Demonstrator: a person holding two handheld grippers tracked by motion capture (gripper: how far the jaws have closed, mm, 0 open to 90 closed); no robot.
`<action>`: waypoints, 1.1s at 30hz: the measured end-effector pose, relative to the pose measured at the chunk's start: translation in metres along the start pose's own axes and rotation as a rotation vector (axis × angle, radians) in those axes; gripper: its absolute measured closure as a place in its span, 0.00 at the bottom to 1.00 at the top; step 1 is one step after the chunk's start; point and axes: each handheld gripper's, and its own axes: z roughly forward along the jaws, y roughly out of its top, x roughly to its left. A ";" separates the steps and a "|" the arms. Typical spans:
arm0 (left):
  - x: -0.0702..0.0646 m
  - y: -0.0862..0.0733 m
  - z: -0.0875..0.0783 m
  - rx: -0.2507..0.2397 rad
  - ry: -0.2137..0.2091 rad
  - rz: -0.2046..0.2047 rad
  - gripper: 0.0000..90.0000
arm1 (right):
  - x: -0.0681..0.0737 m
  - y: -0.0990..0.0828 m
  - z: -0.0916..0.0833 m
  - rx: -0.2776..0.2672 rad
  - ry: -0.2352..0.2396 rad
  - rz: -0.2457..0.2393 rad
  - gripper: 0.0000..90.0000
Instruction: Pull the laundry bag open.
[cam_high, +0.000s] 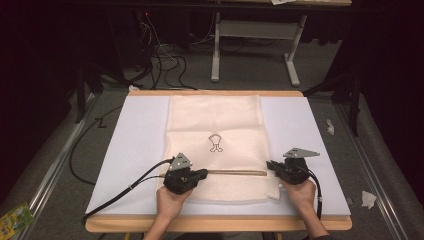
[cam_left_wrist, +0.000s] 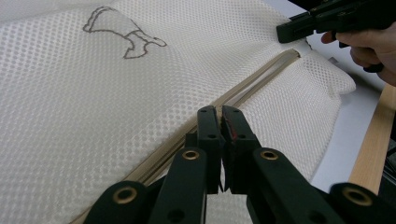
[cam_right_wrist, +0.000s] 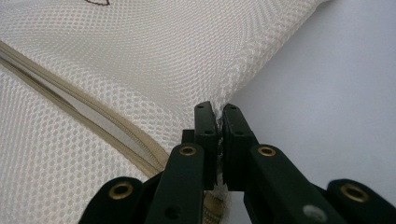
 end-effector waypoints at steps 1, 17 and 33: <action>0.001 -0.001 -0.001 0.002 -0.001 -0.003 0.97 | 0.000 0.000 0.000 -0.001 0.001 -0.002 0.97; 0.009 -0.004 -0.013 -0.008 0.020 -0.016 0.97 | 0.000 0.000 -0.001 0.005 0.002 0.003 0.97; 0.016 -0.004 -0.026 -0.024 0.026 -0.038 0.97 | 0.000 0.001 0.000 0.004 -0.001 0.004 0.97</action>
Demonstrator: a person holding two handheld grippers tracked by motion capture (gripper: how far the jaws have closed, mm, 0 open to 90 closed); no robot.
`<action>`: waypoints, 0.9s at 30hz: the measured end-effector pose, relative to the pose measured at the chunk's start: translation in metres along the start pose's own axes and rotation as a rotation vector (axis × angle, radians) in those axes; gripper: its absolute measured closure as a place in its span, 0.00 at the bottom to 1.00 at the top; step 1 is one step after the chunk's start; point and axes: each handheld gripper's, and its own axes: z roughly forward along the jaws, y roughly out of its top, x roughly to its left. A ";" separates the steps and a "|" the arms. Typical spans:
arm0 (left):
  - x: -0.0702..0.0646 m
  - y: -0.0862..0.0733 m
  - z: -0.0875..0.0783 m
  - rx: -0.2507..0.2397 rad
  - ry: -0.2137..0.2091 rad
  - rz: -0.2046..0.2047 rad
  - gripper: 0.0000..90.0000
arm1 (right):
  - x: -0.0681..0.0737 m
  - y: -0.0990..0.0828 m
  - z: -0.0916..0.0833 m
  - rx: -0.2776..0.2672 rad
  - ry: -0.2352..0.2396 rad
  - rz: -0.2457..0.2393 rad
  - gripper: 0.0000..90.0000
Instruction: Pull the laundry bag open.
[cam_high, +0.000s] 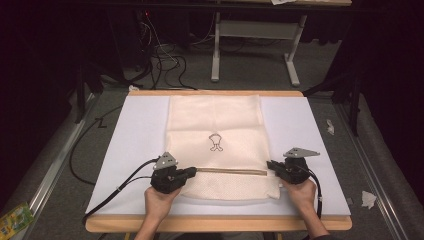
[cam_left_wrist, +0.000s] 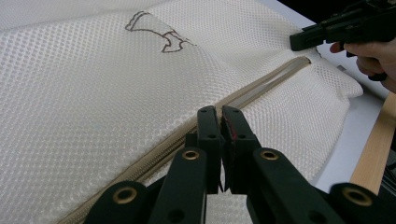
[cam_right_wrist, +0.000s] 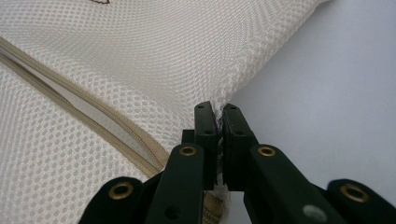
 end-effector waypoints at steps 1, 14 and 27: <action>0.001 0.000 0.000 0.000 -0.001 0.002 0.97 | 0.000 0.000 0.000 -0.001 0.001 0.001 0.97; 0.004 -0.002 -0.005 -0.006 0.013 -0.009 0.97 | -0.001 0.000 0.000 0.000 -0.002 0.002 0.97; 0.014 -0.006 -0.022 -0.023 0.035 -0.029 0.97 | 0.000 0.000 0.000 0.005 -0.004 0.003 0.97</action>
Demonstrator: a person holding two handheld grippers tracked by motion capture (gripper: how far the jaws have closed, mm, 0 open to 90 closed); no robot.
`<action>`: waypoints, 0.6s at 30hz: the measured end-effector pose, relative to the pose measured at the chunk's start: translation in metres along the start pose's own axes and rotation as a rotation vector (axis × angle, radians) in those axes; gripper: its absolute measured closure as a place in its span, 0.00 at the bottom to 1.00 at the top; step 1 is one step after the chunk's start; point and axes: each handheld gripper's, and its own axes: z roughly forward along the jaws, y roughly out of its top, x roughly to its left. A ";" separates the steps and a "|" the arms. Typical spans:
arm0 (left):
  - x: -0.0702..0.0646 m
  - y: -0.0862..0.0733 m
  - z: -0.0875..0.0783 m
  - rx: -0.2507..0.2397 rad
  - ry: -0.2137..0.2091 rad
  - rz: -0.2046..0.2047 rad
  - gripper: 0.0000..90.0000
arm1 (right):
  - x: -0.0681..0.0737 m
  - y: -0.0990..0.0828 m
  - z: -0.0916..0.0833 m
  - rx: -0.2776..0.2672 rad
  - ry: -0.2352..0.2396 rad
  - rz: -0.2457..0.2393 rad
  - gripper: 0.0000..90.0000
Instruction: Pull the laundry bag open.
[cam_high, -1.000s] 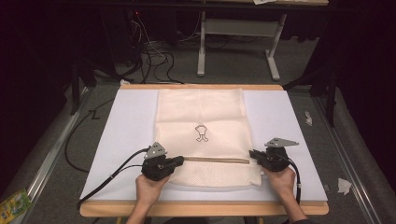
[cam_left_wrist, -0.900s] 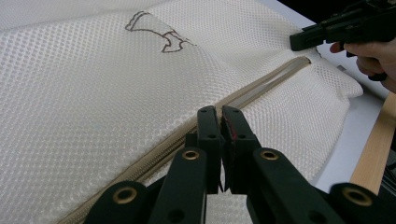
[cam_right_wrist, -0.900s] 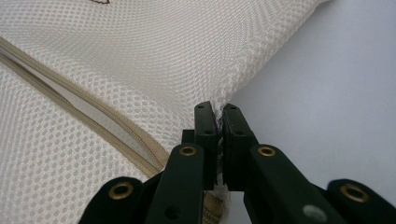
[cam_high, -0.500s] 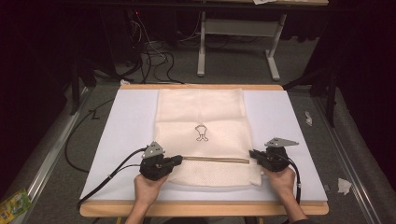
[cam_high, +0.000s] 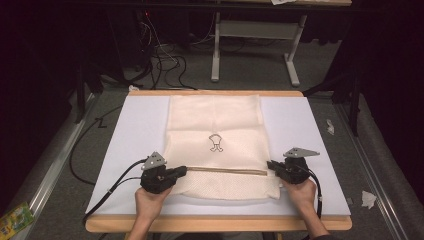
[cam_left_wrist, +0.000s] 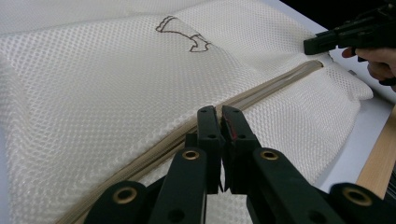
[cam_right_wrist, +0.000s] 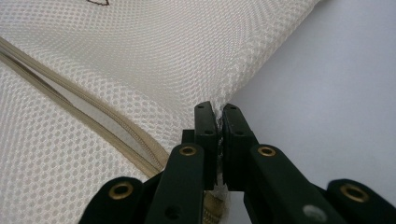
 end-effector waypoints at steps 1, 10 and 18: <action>0.001 0.000 -0.001 0.000 -0.002 -0.002 0.97 | 0.000 0.000 0.000 0.000 0.001 0.000 0.97; 0.004 -0.002 -0.005 -0.012 0.008 -0.014 0.97 | 0.002 0.003 -0.001 0.002 0.002 -0.005 0.97; 0.010 -0.004 -0.019 -0.016 0.034 -0.027 0.97 | 0.001 0.004 -0.002 -0.007 -0.002 -0.001 0.97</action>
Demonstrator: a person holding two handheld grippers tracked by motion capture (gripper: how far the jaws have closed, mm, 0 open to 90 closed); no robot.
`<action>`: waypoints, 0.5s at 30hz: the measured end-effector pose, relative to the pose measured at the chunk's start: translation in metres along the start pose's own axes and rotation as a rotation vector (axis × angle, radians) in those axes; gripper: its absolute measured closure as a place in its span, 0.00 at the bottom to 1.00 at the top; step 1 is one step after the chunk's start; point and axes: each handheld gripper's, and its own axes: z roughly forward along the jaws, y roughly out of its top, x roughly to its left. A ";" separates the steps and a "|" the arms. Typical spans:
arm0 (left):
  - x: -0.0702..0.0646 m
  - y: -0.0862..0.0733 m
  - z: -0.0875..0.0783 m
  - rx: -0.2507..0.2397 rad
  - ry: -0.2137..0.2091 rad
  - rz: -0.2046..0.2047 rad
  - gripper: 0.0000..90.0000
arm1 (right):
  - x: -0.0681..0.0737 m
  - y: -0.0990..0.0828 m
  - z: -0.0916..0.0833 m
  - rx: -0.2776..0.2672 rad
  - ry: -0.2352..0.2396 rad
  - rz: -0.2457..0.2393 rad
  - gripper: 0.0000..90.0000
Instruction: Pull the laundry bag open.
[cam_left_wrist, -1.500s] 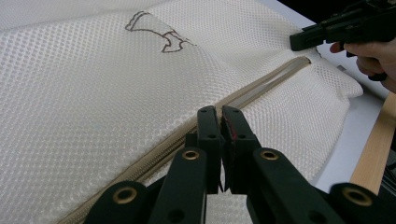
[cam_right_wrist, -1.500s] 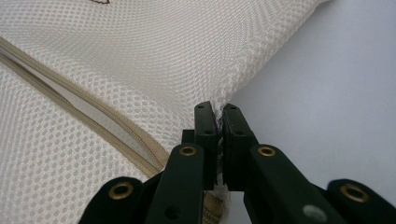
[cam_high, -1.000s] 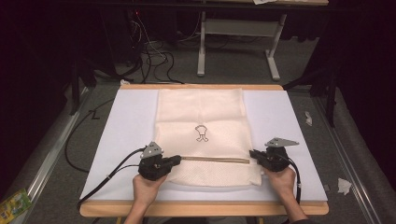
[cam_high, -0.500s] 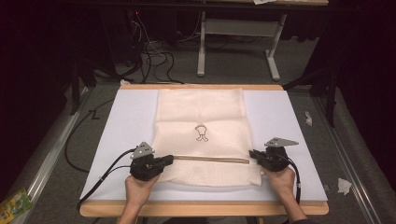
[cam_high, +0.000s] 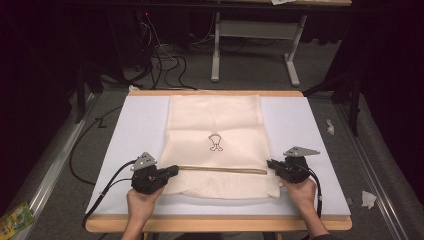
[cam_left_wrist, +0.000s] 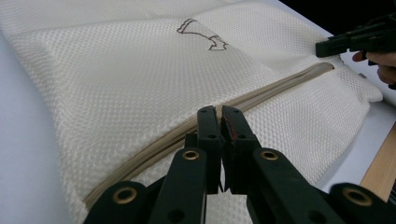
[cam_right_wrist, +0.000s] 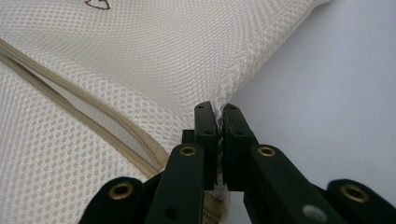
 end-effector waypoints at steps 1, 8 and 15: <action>0.000 0.000 -0.001 0.002 0.005 0.008 0.97 | 0.001 0.001 -0.001 0.002 0.001 0.002 0.97; 0.006 -0.001 -0.003 0.026 0.014 0.002 0.97 | 0.002 0.007 -0.004 0.009 -0.009 -0.029 0.97; 0.010 0.001 -0.011 0.013 0.028 -0.004 0.97 | 0.000 0.006 -0.004 0.006 -0.006 -0.021 0.98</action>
